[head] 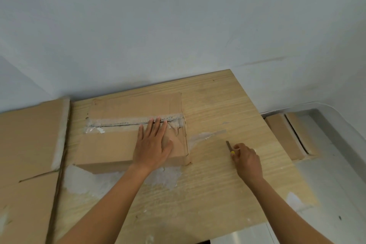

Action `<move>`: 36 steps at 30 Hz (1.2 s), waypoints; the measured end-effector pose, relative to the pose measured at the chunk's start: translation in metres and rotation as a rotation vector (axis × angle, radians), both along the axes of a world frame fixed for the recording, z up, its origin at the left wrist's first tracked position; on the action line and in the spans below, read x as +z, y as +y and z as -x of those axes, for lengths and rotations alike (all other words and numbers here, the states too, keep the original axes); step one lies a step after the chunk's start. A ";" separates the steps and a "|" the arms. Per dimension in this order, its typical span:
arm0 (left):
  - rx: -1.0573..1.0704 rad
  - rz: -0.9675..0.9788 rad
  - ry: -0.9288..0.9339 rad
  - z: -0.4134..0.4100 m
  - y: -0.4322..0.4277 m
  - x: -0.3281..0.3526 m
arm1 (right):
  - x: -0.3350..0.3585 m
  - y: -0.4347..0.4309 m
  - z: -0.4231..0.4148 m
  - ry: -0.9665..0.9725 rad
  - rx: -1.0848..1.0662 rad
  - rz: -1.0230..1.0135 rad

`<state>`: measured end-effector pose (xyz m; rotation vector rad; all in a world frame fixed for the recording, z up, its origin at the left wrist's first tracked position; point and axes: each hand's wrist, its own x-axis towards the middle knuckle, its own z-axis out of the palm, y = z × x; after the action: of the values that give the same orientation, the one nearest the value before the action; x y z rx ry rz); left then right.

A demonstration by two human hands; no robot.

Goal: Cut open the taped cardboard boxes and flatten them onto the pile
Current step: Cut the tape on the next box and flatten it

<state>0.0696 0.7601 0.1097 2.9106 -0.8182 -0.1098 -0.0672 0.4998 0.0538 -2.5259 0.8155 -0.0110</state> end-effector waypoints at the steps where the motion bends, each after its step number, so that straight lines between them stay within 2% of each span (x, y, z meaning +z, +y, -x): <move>1: -0.001 -0.006 0.003 0.001 0.001 0.000 | 0.000 0.000 0.001 -0.033 -0.004 -0.017; 3: -0.009 -0.008 0.005 0.003 0.002 0.001 | -0.002 -0.003 0.001 -0.074 0.007 0.034; 7: -0.047 0.006 0.019 0.010 0.007 0.003 | 0.001 -0.009 -0.009 -0.018 -0.008 0.108; 10: -0.082 0.067 0.036 0.015 0.013 0.003 | 0.015 -0.002 -0.034 -0.177 0.026 0.095; 14: -0.030 0.259 0.045 0.022 0.018 0.003 | 0.051 0.028 -0.090 -0.425 0.246 0.109; 17: 0.179 0.193 -0.004 0.030 0.017 0.005 | 0.079 0.059 -0.132 -0.485 0.450 0.170; 20: 0.355 0.074 -0.001 0.035 0.016 0.004 | 0.094 0.087 -0.165 -0.368 0.639 0.203; 23: 0.470 0.103 -0.015 0.038 0.017 0.001 | 0.092 0.101 -0.192 -0.152 0.761 0.200; 26: 0.488 0.125 -0.034 0.039 0.019 -0.002 | 0.084 0.103 -0.200 0.049 0.833 0.186; 30: 0.460 0.135 -0.032 0.033 0.025 -0.001 | 0.080 0.099 -0.192 0.082 0.863 0.288; 36: 0.258 0.034 0.014 0.014 0.050 0.005 | 0.079 0.098 -0.171 0.100 0.752 0.368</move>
<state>0.0552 0.8102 0.1148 2.9481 -0.4316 -0.0909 0.1043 0.5978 0.1324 -3.0438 -0.1648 0.2328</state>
